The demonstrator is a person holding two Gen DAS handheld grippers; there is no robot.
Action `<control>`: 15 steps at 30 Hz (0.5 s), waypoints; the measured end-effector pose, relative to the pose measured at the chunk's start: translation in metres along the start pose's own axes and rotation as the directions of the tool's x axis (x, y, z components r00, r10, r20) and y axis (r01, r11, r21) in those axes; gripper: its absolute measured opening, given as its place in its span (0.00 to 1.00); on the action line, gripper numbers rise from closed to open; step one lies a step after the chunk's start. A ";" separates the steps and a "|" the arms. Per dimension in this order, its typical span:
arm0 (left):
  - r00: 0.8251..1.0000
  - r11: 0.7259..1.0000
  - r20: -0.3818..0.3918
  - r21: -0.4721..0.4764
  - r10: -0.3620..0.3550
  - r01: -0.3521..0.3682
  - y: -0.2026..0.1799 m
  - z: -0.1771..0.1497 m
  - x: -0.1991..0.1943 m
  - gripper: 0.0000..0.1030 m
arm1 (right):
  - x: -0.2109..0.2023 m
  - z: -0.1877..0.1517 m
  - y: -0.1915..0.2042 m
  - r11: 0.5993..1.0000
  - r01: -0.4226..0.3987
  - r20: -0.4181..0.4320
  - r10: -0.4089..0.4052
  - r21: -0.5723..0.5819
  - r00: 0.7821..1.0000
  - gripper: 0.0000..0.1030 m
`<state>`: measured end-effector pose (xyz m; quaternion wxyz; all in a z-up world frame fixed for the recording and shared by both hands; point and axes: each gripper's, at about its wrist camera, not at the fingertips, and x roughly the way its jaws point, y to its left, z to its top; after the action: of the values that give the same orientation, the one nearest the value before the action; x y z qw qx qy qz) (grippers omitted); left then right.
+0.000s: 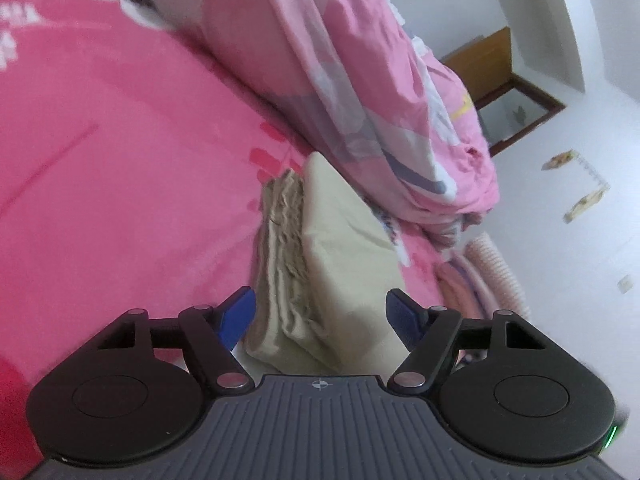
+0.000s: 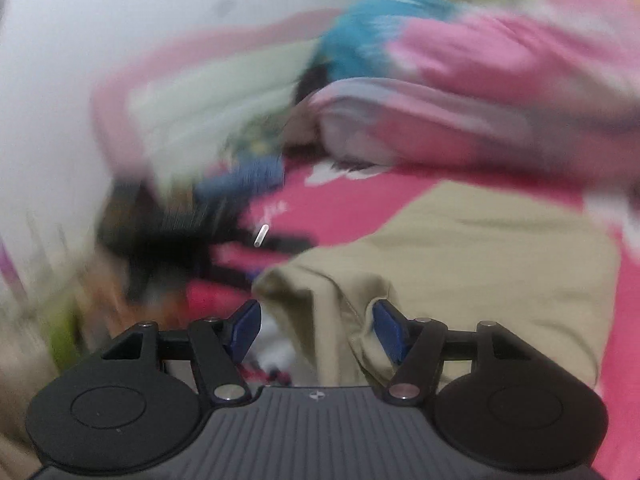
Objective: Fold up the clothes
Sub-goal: 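Lower the folded end onto the trousers and open the right tool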
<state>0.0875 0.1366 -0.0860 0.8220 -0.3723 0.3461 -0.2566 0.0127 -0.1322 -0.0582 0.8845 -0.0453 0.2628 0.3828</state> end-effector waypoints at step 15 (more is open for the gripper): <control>1.000 0.990 -0.017 0.139 0.013 -0.011 -0.013 -0.027 -0.025 0.70 | -0.035 0.031 -0.024 0.998 -0.047 0.045 0.046 0.030 0.998 0.67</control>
<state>0.0488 0.1341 -0.0789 0.8445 -0.3096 0.3368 -0.2785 0.0232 -0.1636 -0.0170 0.8815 -0.0170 0.2502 0.4002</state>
